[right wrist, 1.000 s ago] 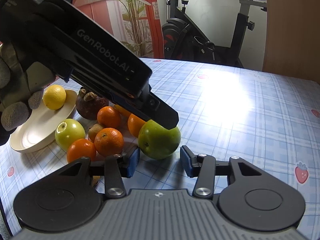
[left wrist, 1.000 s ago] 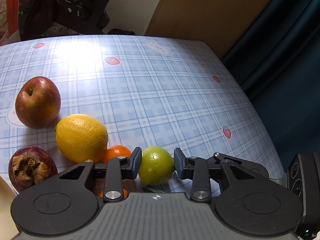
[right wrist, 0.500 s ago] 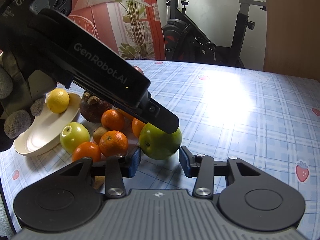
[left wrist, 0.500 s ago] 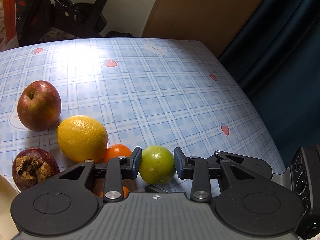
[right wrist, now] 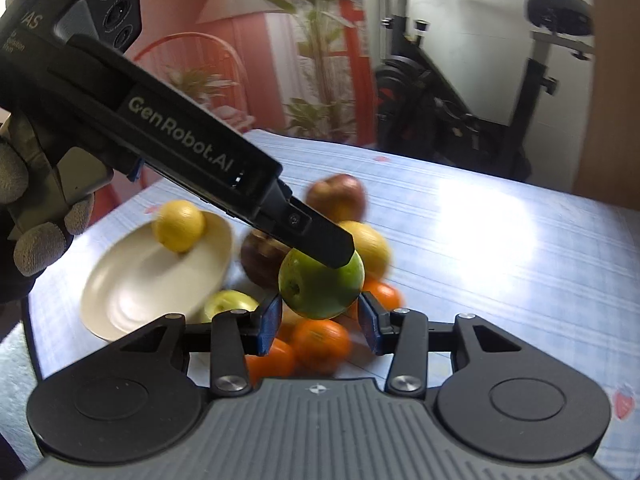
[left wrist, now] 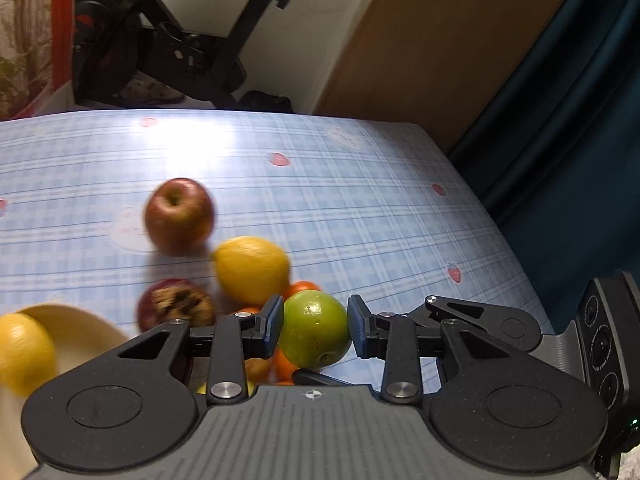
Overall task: Organize fruits
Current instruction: 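Lift the green apple with the left gripper toward the plate, then lower the green apple onto the plate and open the left gripper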
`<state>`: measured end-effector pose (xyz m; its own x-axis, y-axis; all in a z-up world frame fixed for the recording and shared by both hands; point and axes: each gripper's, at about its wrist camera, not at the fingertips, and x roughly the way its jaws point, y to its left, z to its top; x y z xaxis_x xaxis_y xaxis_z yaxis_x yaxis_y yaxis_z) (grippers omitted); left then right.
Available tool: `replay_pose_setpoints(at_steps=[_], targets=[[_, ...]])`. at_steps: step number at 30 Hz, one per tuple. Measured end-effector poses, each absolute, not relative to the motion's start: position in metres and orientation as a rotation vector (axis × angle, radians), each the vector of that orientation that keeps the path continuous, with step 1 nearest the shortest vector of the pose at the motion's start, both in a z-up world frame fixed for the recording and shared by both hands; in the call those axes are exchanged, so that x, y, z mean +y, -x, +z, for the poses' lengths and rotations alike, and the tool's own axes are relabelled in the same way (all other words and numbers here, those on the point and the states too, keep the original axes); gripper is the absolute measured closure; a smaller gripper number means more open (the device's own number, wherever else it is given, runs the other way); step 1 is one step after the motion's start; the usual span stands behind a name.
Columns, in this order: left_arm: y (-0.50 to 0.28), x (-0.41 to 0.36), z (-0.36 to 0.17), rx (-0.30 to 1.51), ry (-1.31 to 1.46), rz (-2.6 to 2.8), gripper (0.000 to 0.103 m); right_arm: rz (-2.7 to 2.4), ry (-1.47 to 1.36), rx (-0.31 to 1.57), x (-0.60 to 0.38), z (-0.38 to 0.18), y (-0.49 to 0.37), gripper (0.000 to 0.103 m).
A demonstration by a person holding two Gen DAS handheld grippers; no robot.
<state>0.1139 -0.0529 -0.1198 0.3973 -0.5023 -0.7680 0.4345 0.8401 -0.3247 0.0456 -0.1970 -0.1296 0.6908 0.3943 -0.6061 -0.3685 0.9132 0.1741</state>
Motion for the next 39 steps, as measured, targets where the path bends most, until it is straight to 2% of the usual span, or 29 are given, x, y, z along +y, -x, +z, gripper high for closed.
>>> replay_pose_setpoints(at_steps=[12, 21, 39], targets=[[-0.100, 0.070, -0.116, 1.036, 0.181, -0.400, 0.066, 0.655, 0.016, 0.751, -0.081, -0.139, -0.081, 0.058], [-0.096, 0.130, -0.123, 1.050, 0.215, -0.304, 0.066, 0.745, 0.030, 0.819, -0.021, -0.160, -0.106, 0.058], [-0.105, 0.159, -0.143, 1.045, 0.244, -0.237, 0.066, 0.733, 0.045, 0.883, 0.008, -0.176, -0.129, 0.058]])
